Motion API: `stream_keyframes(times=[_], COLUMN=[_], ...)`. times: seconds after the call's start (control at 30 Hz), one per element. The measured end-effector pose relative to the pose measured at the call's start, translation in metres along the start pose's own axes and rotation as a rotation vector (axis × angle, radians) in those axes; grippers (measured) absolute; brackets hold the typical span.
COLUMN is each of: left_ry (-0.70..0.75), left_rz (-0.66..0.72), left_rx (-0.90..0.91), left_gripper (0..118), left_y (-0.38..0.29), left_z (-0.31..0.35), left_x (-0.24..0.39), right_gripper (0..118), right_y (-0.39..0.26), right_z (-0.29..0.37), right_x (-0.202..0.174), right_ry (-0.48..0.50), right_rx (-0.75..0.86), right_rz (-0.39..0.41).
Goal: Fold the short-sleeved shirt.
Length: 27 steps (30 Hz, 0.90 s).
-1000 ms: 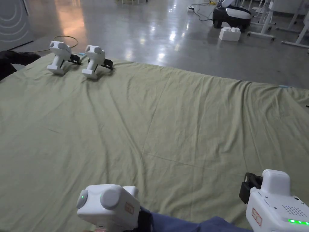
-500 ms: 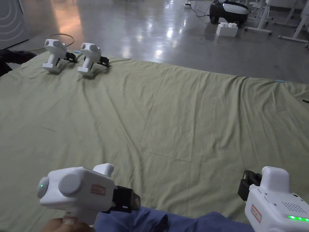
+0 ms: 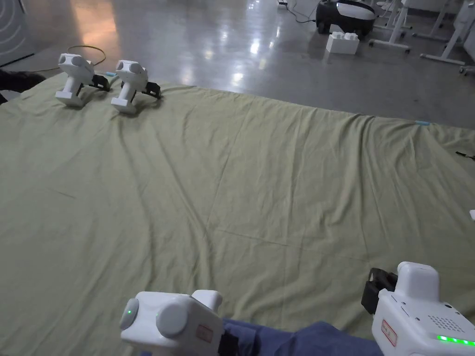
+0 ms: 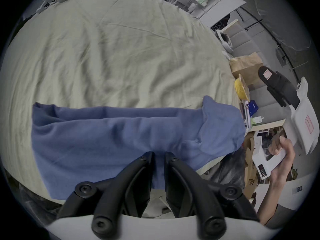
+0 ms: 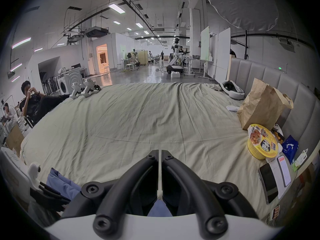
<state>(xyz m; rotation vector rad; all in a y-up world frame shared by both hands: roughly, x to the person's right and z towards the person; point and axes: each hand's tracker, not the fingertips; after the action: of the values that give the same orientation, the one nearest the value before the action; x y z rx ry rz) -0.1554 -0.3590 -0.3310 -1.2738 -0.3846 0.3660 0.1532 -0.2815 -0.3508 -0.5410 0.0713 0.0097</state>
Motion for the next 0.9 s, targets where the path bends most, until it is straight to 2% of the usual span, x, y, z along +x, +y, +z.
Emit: stream_keyframes(times=[0.1,0.27,0.4,0.43,0.47,0.53,0.67,0.73,0.83,0.9], left_ry=[-0.056,-0.027,-0.067,-0.077,-0.087,-0.085,-0.003,0.015,-0.094,-0.199], left_rz=[0.049,0.034,0.032,0.022,0.013,0.016,0.038,0.075,0.185,0.207], left_rx=[0.03,0.015,0.013,0.021,0.038,0.062,0.209,0.224,0.179,0.15], left_gripper=[19,19,19,21,32,76,76,76,76,76], left_y=[0.004,0.002,0.001,0.0,-0.001,-0.001,-0.001,-0.003,-0.006,-0.01], left_z=[-0.006,-0.017,0.011,0.021,0.033,0.059,0.098,0.103,0.097,0.084], left_x=[0.001,-0.002,-0.012,-0.017,-0.024,-0.045,-0.098,-0.124,-0.161,-0.178], right_gripper=[5,5,5,5,5,5,5,5,5,5], right_y=[0.0,0.0,0.002,0.003,0.005,0.009,0.014,0.014,0.014,0.013], right_z=[-0.001,-0.002,-0.003,-0.002,-0.002,0.001,0.001,-0.001,-0.003,-0.004], right_x=[0.0,-0.003,-0.004,-0.005,-0.005,-0.007,-0.01,-0.012,-0.014,-0.016], right_ry=[0.004,0.012,0.017,0.019,0.022,0.03,0.044,0.051,0.062,0.066], right_rx=[-0.002,-0.009,-0.01,-0.01,-0.008,-0.001,0.006,0.005,-0.003,-0.003], right_rz=[-0.008,-0.005,-0.002,-0.001,-0.001,0.0,0.004,0.002,-0.009,-0.014])
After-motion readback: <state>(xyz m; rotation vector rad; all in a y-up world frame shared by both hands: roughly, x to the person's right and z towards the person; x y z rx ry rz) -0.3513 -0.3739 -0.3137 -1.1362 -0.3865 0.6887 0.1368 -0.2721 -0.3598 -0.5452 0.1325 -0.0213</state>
